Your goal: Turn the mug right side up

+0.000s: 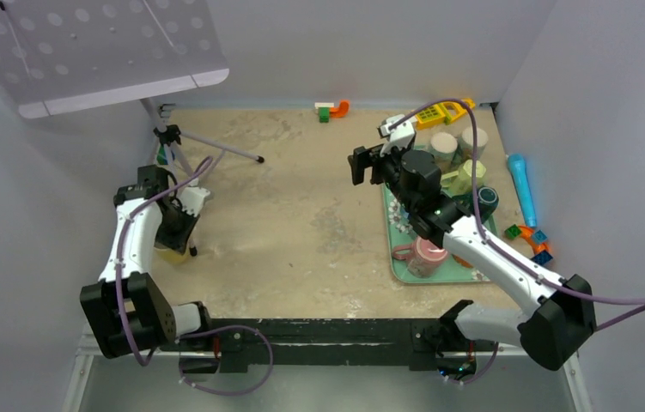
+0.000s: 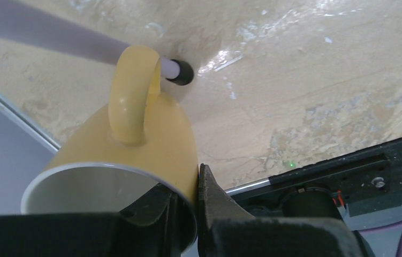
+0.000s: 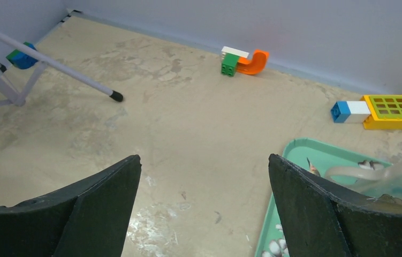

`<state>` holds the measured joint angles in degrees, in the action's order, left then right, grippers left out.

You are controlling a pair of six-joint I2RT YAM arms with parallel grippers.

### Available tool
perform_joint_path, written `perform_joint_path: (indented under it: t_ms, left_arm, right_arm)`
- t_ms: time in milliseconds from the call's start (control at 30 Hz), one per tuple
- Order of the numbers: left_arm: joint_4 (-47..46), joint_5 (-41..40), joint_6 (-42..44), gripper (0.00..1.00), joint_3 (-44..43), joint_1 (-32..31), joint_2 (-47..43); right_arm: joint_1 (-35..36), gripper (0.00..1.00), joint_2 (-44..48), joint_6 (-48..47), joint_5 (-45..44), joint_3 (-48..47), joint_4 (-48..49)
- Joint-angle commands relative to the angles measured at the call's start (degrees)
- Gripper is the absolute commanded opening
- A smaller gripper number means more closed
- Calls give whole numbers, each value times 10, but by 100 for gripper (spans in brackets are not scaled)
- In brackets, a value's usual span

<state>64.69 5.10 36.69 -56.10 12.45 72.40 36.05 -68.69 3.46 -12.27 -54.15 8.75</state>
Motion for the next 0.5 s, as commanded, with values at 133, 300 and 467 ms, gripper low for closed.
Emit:
perform_joint_path:
  t_ms: [133, 300, 467]
  left_arm:
    - [-74, 3, 59, 0, -7, 74, 22]
    - [-120, -2, 54, 0, 3, 86, 68]
    - [-112, 46, 63, 22, 12, 88, 71]
  right_arm:
    - [-21, 94, 25, 15, -20, 10, 9]
    - [-52, 96, 24, 37, -21, 16, 7]
    - [-106, 98, 24, 72, -82, 25, -3]
